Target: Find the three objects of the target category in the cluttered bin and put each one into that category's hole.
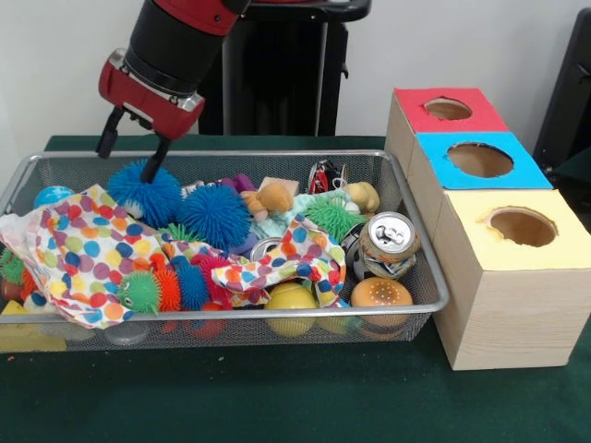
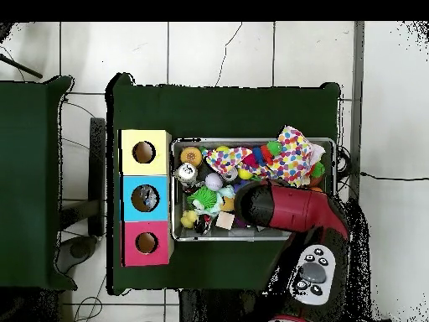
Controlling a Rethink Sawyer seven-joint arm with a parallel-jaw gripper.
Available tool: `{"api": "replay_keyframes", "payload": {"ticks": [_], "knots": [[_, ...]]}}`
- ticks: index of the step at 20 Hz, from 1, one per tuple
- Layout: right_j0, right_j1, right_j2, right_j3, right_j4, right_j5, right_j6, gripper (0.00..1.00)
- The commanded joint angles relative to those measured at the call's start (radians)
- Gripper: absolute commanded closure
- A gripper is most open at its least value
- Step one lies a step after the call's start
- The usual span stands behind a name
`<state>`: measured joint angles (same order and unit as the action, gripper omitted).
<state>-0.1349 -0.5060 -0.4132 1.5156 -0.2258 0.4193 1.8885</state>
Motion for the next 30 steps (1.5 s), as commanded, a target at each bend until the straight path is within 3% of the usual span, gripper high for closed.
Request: {"api": "replay_keyframes", "payload": {"ticks": [1, 5, 15, 26, 30], "knots": [[-0.031, 0.01, 0.164, 0.075, -0.056, -0.066, -0.001, 0.0], [-0.093, -0.011, 0.245, 0.102, -0.039, -0.077, -0.019, 0.0], [-0.186, -0.044, 0.354, 0.146, -0.061, -0.106, -0.038, 0.0], [-0.242, -0.052, 0.412, 0.134, -0.142, -0.1, -0.069, 0.0], [-0.294, -0.052, 0.443, 0.132, -0.163, -0.098, -0.075, 0.0]]}}
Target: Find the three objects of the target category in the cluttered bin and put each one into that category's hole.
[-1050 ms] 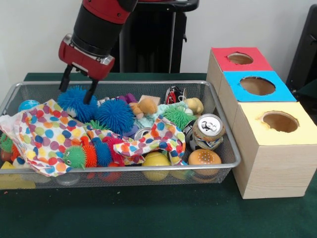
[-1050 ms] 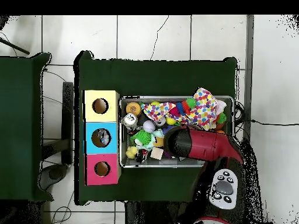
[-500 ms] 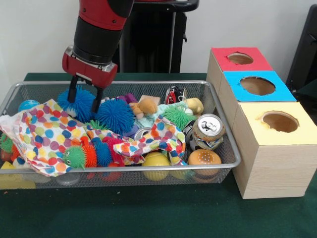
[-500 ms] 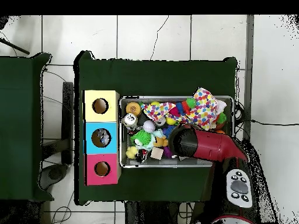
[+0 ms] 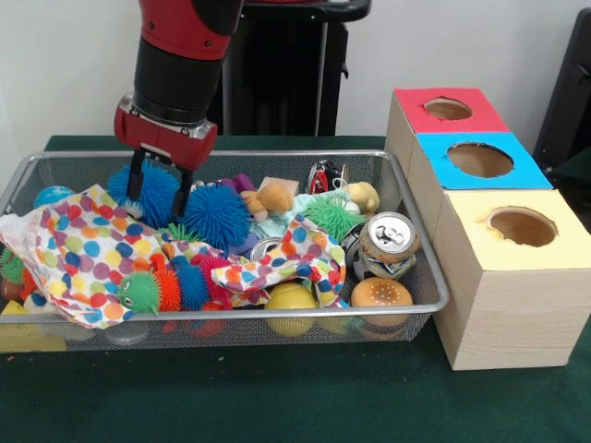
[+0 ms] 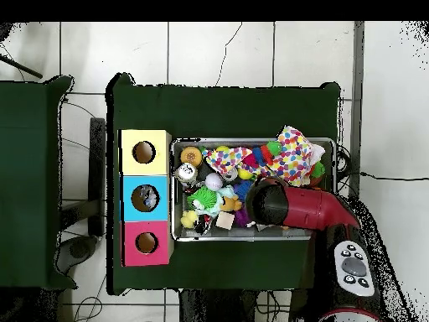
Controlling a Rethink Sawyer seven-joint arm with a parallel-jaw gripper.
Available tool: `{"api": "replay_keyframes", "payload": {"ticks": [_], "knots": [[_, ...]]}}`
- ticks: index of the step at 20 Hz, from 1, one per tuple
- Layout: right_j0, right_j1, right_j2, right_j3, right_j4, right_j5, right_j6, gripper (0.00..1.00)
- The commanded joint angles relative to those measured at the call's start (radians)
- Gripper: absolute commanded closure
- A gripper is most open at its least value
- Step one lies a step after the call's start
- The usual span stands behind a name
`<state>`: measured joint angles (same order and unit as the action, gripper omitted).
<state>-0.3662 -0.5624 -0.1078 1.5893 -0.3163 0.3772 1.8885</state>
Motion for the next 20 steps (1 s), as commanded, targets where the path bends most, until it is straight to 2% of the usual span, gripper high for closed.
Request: {"api": "replay_keyframes", "payload": {"ticks": [1, 5, 11, 20], "knots": [[-0.084, 0.005, 0.154, 0.06, -0.076, -0.054, -0.082, 0.0], [-0.153, 0.037, 0.213, 0.036, -0.105, -0.061, -0.114, 0.0], [-0.208, 0.061, 0.263, 0.016, -0.148, -0.057, -0.115, 0.0], [-0.233, 0.068, 0.297, 0.026, -0.202, -0.083, -0.071, 0.0]]}}
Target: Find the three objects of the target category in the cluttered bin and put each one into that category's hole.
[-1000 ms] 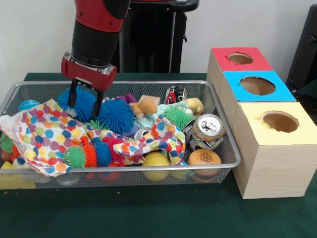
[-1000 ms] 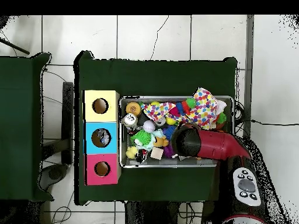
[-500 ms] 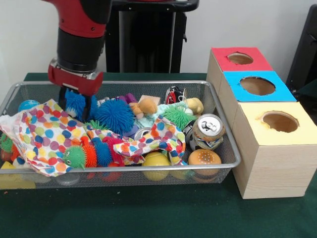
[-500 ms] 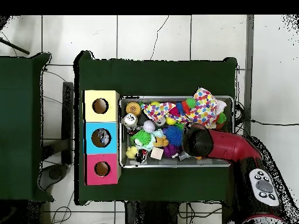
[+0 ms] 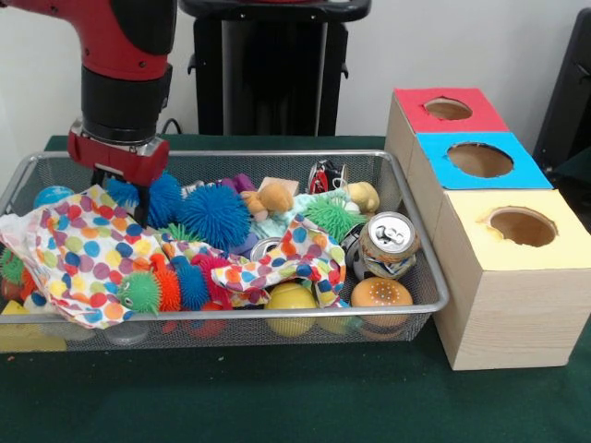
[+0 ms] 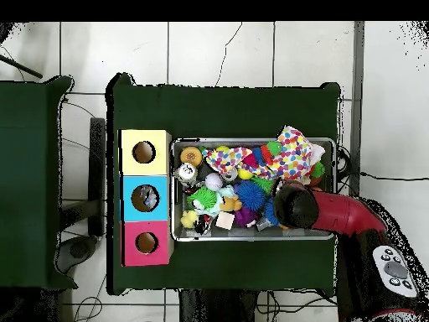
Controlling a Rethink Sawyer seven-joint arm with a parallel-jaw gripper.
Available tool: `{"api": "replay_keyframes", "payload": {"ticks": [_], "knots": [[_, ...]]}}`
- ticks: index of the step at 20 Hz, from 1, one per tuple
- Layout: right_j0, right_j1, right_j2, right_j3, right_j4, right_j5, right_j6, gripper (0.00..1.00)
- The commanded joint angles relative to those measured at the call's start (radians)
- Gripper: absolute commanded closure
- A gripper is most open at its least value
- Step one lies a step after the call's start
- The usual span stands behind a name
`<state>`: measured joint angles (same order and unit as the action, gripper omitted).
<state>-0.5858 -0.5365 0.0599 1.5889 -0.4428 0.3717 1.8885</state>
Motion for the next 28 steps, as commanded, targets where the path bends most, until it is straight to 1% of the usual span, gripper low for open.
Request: {"api": "replay_keyframes", "payload": {"ticks": [1, 5, 9, 10, 13, 20, 23, 26, 28], "knots": [[-0.015, 0.046, 0.13, 0.029, -0.083, -0.088, -0.066, 0.0], [-0.021, 0.049, 0.136, 0.033, -0.114, -0.117, -0.06, 0.0], [-0.055, 0.051, 0.171, 0.05, -0.129, -0.138, -0.063, 0.0], [-0.062, 0.051, 0.182, 0.05, -0.138, -0.135, -0.058, 1.0], [-0.071, 0.052, 0.19, 0.053, -0.137, -0.136, -0.058, 1.0], [-0.058, 0.051, 0.193, 0.033, -0.15, -0.112, -0.046, 1.0], [-0.043, 0.052, 0.185, 0.009, -0.155, -0.067, -0.066, 1.0], [-0.023, 0.042, 0.169, 0.0, -0.161, -0.052, -0.065, 1.0], [0.013, 0.004, 0.138, 0.003, -0.153, -0.021, -0.047, 1.0]]}}
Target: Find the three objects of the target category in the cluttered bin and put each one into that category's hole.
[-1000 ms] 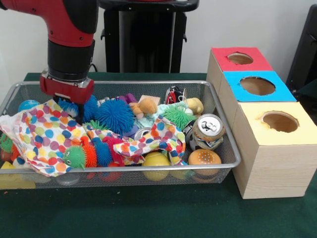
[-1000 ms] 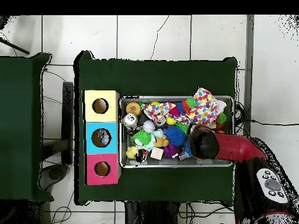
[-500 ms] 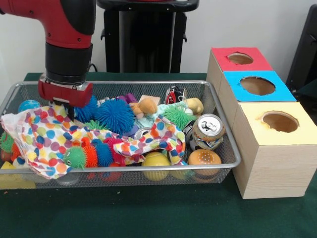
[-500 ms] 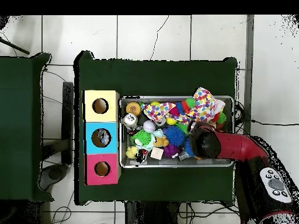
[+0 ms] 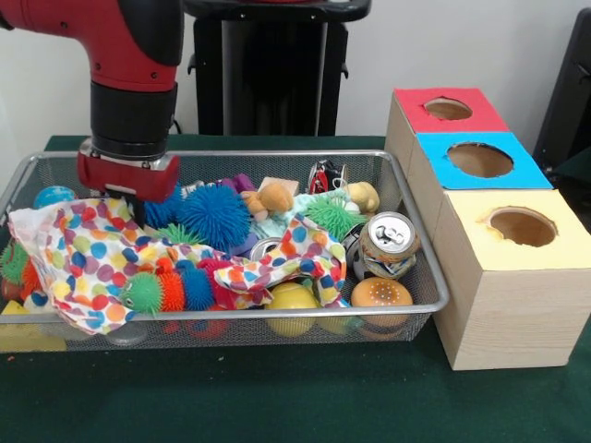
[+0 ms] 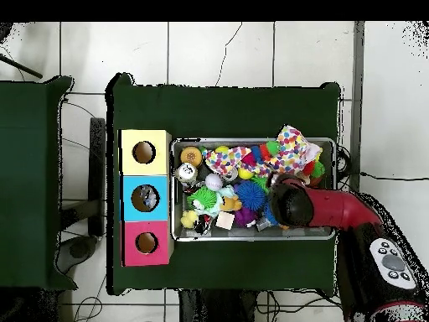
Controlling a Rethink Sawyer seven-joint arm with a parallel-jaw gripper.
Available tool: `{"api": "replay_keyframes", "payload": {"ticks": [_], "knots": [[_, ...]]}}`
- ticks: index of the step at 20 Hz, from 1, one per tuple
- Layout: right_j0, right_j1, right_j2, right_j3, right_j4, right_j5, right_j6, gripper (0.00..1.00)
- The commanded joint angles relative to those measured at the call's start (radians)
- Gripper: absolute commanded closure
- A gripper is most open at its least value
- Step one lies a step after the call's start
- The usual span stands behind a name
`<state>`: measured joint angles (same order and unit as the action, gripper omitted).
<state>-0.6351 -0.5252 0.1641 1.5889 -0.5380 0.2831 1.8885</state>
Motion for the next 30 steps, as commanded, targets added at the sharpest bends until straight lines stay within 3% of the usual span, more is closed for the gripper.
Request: {"api": "replay_keyframes", "payload": {"ticks": [1, 3, 7, 12, 16, 25, 28, 30], "knots": [[0.095, -0.053, 0.009, 0.014, -0.04, 0.108, -0.027, 1.0], [0.143, -0.114, -0.021, 0.028, -0.012, 0.172, -0.003, 1.0], [0.305, -0.19, -0.134, 0.006, 0.025, 0.322, 0.099, 1.0], [0.501, -0.188, -0.268, -0.053, 0.031, 0.423, 0.26, 1.0], [0.575, -0.147, -0.33, -0.065, 0.047, 0.397, 0.337, 1.0], [0.58, -0.114, -0.379, -0.044, 0.088, 0.313, 0.295, 1.0], [0.486, -0.135, -0.298, 0.006, 0.155, 0.295, 0.197, 1.0], [0.423, -0.145, -0.256, 0.062, 0.201, 0.202, 0.209, 1.0]]}}
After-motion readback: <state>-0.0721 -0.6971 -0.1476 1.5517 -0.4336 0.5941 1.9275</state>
